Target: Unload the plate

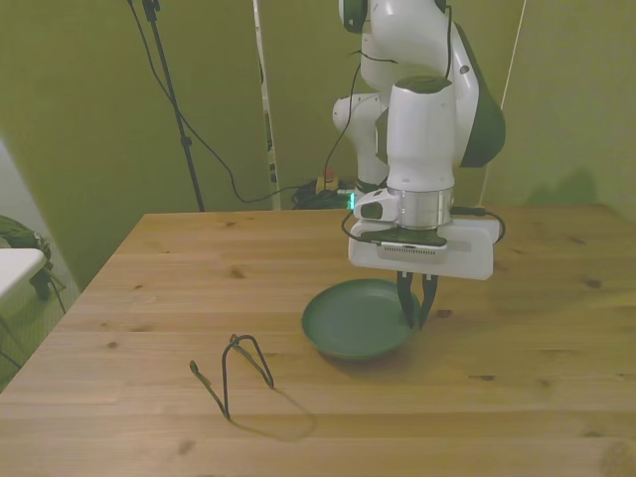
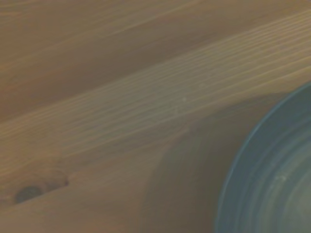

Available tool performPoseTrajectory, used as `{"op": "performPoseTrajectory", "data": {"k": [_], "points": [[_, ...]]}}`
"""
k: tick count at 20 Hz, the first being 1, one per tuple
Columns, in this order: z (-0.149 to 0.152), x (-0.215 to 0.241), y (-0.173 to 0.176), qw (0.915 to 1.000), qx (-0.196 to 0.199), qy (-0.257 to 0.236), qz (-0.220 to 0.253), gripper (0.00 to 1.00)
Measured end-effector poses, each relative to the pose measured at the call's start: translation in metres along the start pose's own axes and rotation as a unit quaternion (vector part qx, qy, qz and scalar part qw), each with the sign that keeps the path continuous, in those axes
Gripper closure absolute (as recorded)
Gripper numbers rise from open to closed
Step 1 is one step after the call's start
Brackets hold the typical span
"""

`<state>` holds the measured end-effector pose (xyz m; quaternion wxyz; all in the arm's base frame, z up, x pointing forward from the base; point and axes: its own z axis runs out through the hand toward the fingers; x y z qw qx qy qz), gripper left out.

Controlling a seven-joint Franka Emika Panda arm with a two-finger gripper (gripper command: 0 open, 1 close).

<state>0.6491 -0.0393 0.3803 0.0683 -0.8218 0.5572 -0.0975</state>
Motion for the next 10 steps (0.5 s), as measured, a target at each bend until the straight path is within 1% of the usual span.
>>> {"op": "performPoseTrajectory", "data": {"k": [2,5,7,10], "points": [[-0.003,0.001,-0.003,1.0000,0.005,0.002,0.000,0.00],[-0.020,0.004,-0.014,0.9998,0.019,0.006,0.000,0.00],[-0.040,0.005,-0.022,0.9995,0.032,0.008,0.000,0.00],[-0.085,0.005,-0.028,0.9991,0.043,0.003,0.000,0.00]]}}
